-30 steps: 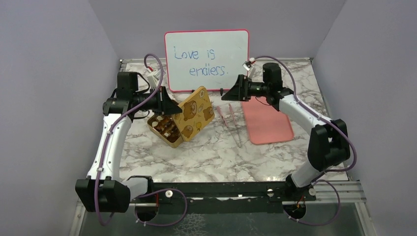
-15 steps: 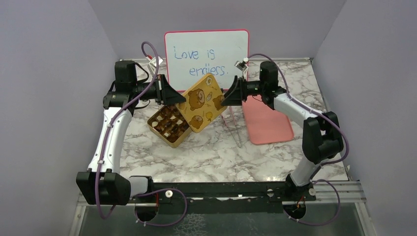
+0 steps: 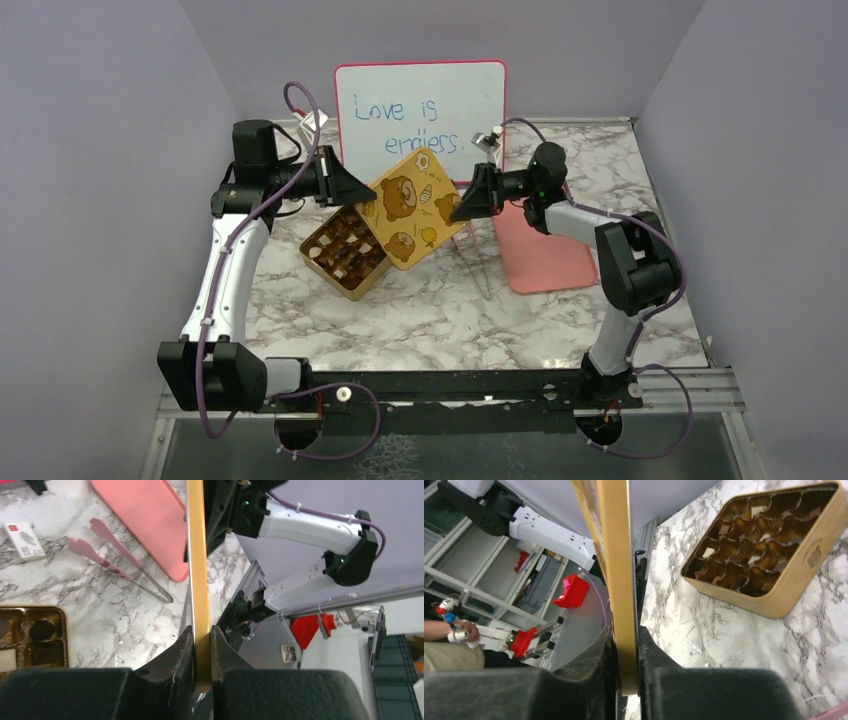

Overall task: Pack the chocolate
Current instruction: Pick up the box lid from the center of the board.

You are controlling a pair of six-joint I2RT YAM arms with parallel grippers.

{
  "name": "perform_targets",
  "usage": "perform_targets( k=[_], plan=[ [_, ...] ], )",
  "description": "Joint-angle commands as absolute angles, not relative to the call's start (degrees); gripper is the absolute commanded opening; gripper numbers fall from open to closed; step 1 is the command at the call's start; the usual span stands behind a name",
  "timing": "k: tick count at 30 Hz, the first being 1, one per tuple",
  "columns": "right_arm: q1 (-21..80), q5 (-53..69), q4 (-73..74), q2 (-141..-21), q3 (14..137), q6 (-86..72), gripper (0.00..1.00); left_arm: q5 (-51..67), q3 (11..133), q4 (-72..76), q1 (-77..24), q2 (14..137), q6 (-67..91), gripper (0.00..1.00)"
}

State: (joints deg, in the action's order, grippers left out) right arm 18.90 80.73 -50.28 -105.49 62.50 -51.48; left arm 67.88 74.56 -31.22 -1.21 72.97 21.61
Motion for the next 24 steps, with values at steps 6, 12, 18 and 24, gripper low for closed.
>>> perform_targets(
  k=[6,12,18,24],
  plan=[
    [18.78,78.90,-54.18,-107.36,64.67,-60.85,0.01,42.96,70.05,-28.67,-0.53,68.13,19.79,0.52],
    [18.86,75.77,-26.41,-106.83,70.37,-46.59,0.01,9.40,69.18,-28.83,-0.53,64.72,21.50,0.62],
    [19.04,66.27,4.65,-110.48,83.99,-32.01,0.01,-20.34,74.16,-37.62,-0.51,66.92,35.80,0.62],
    [22.57,65.68,10.92,-114.00,92.26,-32.19,0.02,-25.52,76.08,-39.06,0.86,74.71,39.68,0.64]
  ],
)
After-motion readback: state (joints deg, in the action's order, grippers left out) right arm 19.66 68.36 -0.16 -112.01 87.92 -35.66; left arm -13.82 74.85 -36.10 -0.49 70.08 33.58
